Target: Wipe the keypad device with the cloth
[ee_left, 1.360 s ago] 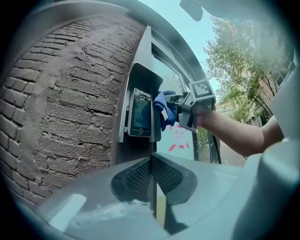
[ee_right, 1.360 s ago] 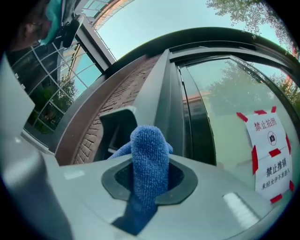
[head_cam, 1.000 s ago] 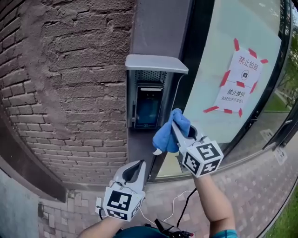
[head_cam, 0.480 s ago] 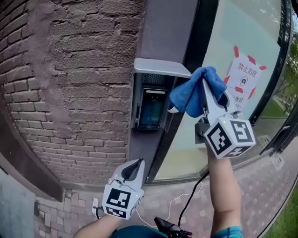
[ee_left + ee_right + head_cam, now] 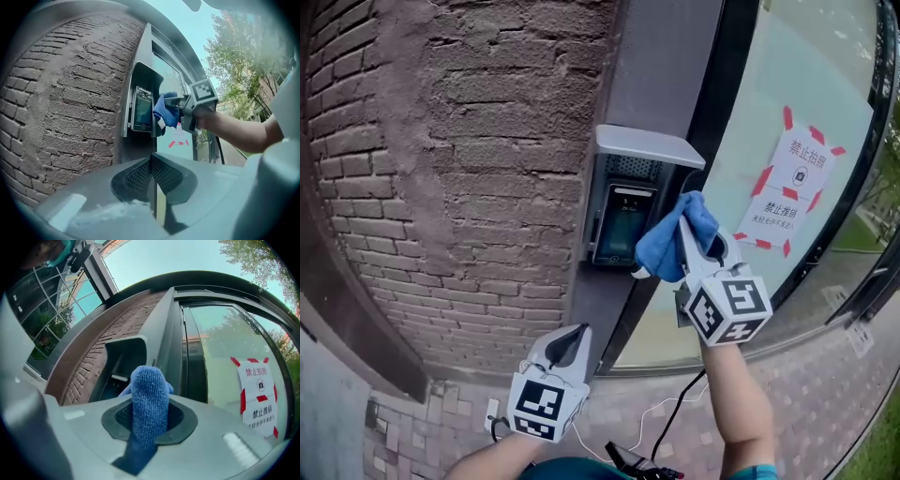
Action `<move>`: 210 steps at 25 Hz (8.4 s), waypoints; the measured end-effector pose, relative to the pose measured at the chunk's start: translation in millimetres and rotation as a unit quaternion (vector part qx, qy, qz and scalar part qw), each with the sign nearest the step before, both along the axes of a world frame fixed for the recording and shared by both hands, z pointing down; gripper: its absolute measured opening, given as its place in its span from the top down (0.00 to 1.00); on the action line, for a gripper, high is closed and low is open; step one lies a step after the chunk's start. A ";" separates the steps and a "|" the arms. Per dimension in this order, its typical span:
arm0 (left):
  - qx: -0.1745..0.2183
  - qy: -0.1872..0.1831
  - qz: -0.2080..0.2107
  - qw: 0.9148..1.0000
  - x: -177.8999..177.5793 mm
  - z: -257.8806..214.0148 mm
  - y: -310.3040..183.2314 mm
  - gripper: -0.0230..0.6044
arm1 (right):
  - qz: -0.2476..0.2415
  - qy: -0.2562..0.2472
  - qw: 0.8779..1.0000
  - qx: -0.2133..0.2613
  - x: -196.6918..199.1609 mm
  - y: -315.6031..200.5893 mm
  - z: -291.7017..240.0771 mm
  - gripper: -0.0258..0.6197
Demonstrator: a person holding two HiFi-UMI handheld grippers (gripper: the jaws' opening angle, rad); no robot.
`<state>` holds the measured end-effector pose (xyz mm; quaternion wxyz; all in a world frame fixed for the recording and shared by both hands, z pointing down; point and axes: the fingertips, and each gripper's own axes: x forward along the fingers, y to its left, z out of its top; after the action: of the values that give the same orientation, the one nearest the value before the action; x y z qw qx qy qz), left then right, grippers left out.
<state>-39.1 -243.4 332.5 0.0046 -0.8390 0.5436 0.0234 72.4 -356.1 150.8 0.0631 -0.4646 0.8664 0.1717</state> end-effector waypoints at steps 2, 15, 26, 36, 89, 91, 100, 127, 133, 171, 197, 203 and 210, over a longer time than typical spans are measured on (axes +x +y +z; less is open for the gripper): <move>-0.002 -0.001 0.006 1.000 3.3 2.1 -1.8 0.98 | 0.002 0.005 1.000 -0.024 -0.6 -2.7 29.0 0.86; -0.004 0.007 0.018 1.000 2.8 1.5 -10.7 0.98 | 0.031 -0.022 0.999 -0.026 40.8 8.7 12.0 0.86; 0.024 0.011 0.002 1.000 -18.0 -20.4 -3.1 0.98 | -0.004 0.008 0.988 0.151 -7.8 70.1 -219.4 0.86; 0.035 0.007 -0.016 0.999 -34.0 -32.6 5.4 0.98 | -0.039 0.264 0.951 0.156 -136.8 56.8 -173.6 0.86; 0.032 0.023 0.017 0.999 -9.1 -31.7 -2.0 0.98 | 0.025 0.199 0.965 0.170 -58.4 63.4 -178.1 0.86; 0.031 0.024 0.007 0.999 -20.0 -30.8 0.9 0.98 | 0.008 0.208 0.959 0.191 -84.2 77.4 -183.4 0.86; 0.029 0.040 -0.038 0.998 -74.7 -24.5 15.4 0.98 | 0.074 0.392 0.872 0.284 -193.4 87.8 -153.7 0.86; -0.026 0.033 -0.035 0.998 -90.0 21.3 18.6 0.98 | 0.090 0.587 0.750 0.291 -198.2 88.5 70.6 0.86; 0.065 0.009 -0.092 0.994 -116.9 -62.1 5.1 0.98 | 0.149 0.442 0.812 0.350 -187.9 104.7 -34.6 0.86; 0.027 -0.002 -0.094 0.995 -98.7 -26.0 -14.9 0.98 | 0.049 0.202 0.976 0.067 -131.6 44.3 40.0 0.86; 0.023 -0.004 -0.086 0.996 -84.7 -22.5 -8.4 0.98 | 0.063 0.230 0.966 0.102 -102.6 38.4 29.1 0.86; -0.005 -0.004 -0.078 0.997 -76.9 -0.7 -16.2 0.98 | 0.032 0.278 0.958 0.066 -115.4 40.4 105.6 0.86; -0.012 -0.008 -0.068 0.998 -69.8 6.6 -21.7 0.98 | 0.011 0.252 0.967 0.031 -102.1 43.3 100.7 0.86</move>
<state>-108.9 -265.0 339.1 0.0000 -0.8000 0.5999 0.0095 -29.7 -312.8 251.5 -0.1453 -0.4132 0.8436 0.3106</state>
